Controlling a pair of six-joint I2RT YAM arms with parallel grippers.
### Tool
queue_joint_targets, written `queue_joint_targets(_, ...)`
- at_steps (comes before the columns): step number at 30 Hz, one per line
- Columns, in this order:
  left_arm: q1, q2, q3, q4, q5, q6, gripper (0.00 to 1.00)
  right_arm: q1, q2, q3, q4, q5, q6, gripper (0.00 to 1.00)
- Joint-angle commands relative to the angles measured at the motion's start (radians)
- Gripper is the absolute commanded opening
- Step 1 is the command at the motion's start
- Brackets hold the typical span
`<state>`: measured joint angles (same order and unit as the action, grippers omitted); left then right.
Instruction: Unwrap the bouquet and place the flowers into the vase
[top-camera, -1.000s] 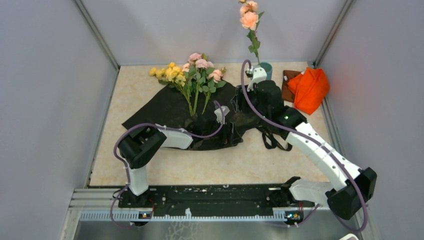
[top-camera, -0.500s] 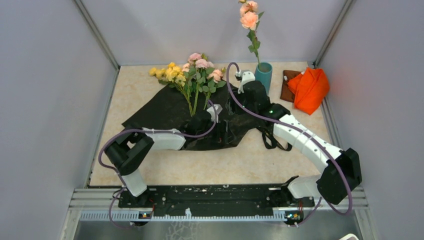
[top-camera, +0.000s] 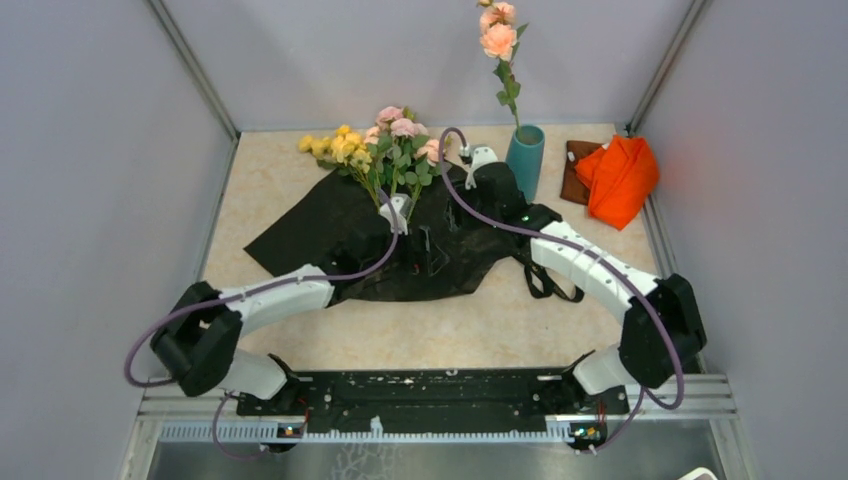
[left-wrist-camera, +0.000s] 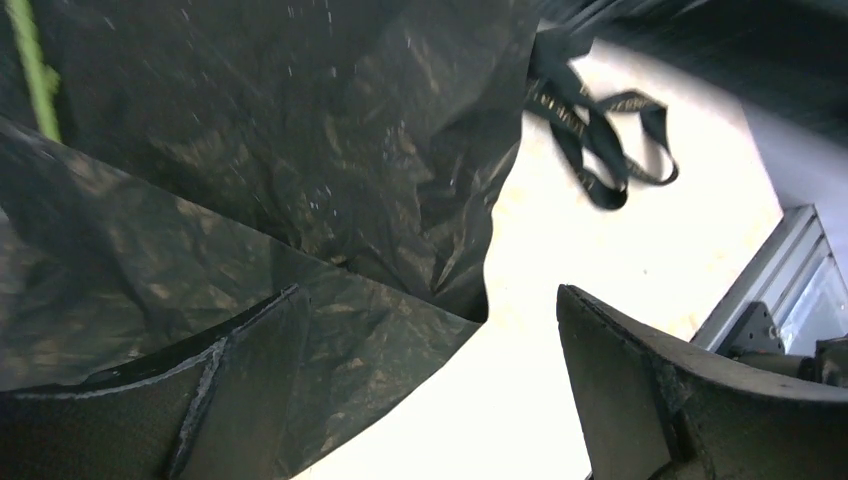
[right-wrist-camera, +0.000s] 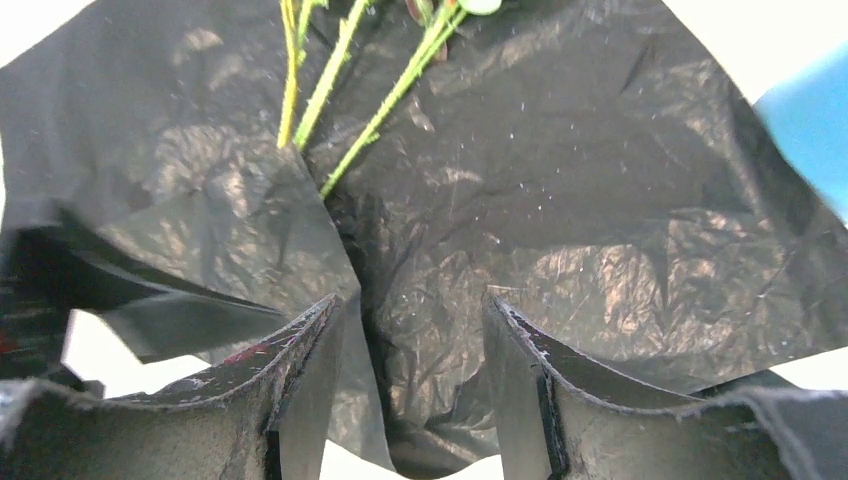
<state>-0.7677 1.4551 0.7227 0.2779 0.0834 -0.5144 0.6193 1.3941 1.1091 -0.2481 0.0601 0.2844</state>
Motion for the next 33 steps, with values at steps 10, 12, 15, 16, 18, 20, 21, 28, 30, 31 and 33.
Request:
queue_joint_targets(10, 0.099, -0.393, 0.04, -0.332, -0.431, 0.071, 0.99, 0.002, 0.245, 0.02, 0.261, -0.223, -0.035, 0.62)
queue_joint_targets(12, 0.114, -0.454, 0.036, -0.39, -0.531, 0.057, 0.99, 0.005, 0.283, 0.024, 0.296, -0.267, -0.038, 0.68)
queue_joint_targets(15, 0.13, -0.51, 0.03, -0.432, -0.592, 0.035, 0.99, 0.025, 0.34, 0.046, 0.321, -0.287, -0.052, 0.71)
queue_joint_targets(16, 0.133, -0.522, 0.027, -0.443, -0.602, 0.028, 0.99, 0.036, 0.359, 0.057, 0.324, -0.288, -0.061, 0.73)
queue_joint_targets(18, 0.134, -0.53, 0.024, -0.452, -0.607, 0.022, 0.99, 0.06, 0.392, 0.084, 0.323, -0.285, -0.084, 0.75)
queue_joint_targets(20, 0.136, -0.532, 0.019, -0.452, -0.597, 0.02, 0.99, 0.077, 0.419, 0.103, 0.333, -0.283, -0.097, 0.77)
queue_joint_targets(21, 0.137, -0.532, 0.017, -0.451, -0.59, 0.018, 0.99, 0.081, 0.432, 0.109, 0.34, -0.285, -0.099, 0.77)
queue_joint_targets(28, 0.139, -0.561, 0.0, -0.46, -0.56, 0.016, 0.99, 0.083, 0.527, 0.148, 0.371, -0.297, -0.102, 0.78)
queue_joint_targets(30, 0.139, -0.58, -0.004, -0.47, -0.564, 0.021, 0.99, 0.083, 0.551, 0.162, 0.376, -0.308, -0.098, 0.77)
queue_joint_targets(31, 0.14, -0.589, -0.005, -0.475, -0.567, 0.025, 0.99, 0.083, 0.559, 0.168, 0.381, -0.316, -0.091, 0.77)
queue_joint_targets(33, 0.14, -0.601, -0.005, -0.488, -0.575, 0.031, 0.99, 0.085, 0.568, 0.177, 0.383, -0.328, -0.078, 0.75)
